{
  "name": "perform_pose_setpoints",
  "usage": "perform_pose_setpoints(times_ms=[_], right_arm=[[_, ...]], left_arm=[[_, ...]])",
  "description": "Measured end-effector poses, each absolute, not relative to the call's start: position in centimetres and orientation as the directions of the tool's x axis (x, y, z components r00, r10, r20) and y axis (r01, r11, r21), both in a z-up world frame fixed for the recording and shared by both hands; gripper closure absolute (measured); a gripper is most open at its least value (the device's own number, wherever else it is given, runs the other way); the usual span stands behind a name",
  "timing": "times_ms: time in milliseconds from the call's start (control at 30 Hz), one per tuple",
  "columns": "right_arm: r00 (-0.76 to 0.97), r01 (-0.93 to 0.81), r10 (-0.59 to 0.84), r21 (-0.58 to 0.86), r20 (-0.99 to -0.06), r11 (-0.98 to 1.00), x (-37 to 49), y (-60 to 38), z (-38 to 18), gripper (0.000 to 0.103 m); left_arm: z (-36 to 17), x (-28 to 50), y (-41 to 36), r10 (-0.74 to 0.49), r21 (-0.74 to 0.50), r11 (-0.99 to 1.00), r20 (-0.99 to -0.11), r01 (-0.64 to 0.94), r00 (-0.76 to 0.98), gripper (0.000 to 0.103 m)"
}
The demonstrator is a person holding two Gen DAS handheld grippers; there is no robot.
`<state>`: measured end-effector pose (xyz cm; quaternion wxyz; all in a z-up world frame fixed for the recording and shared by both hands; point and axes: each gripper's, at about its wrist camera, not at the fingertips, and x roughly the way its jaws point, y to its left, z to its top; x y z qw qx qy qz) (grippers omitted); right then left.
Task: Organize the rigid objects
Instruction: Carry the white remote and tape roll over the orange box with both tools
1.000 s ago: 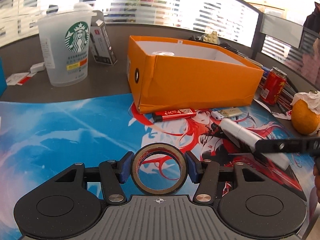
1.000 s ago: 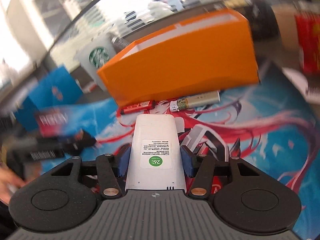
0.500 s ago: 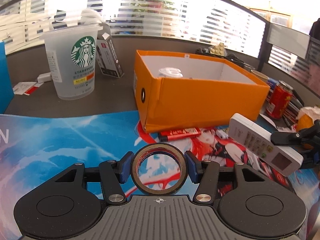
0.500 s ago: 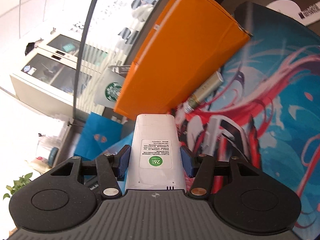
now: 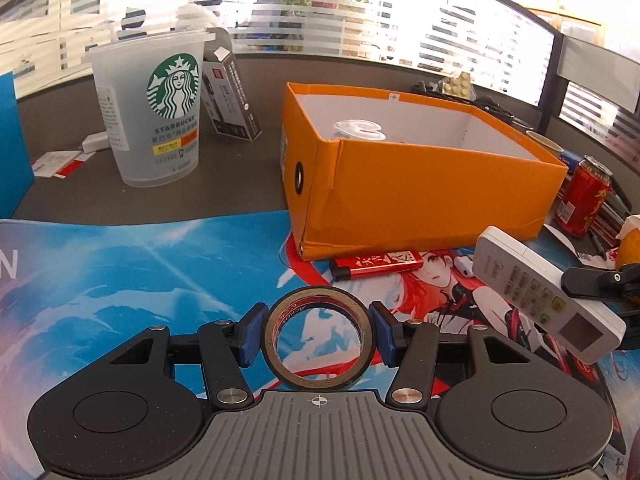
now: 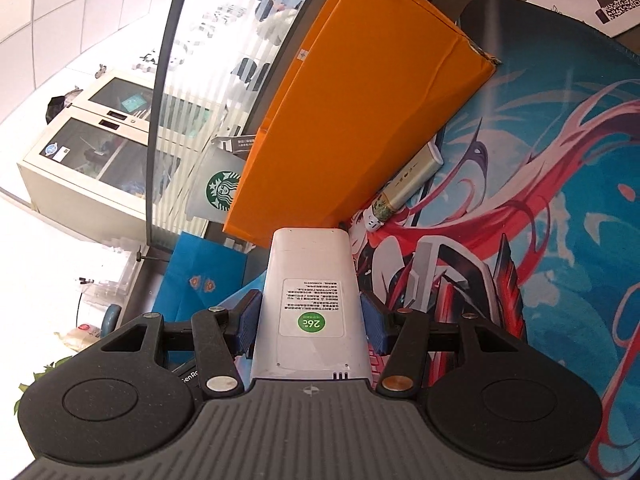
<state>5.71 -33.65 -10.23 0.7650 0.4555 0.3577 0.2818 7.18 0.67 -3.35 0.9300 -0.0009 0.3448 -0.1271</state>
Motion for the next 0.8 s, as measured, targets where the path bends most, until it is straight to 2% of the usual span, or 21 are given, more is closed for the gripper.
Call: perform_pose_setpoints(times_ms=[800], right_arm=[[0.581, -0.110, 0.771, 0.913, -0.261, 0.393, 5.5, -34.1, -9.9, 0.053]], left_arm=[[-2.0, 6.7, 0.5, -0.216, -0.043, 0.970, -0.614, 0.241, 0.759, 0.050]])
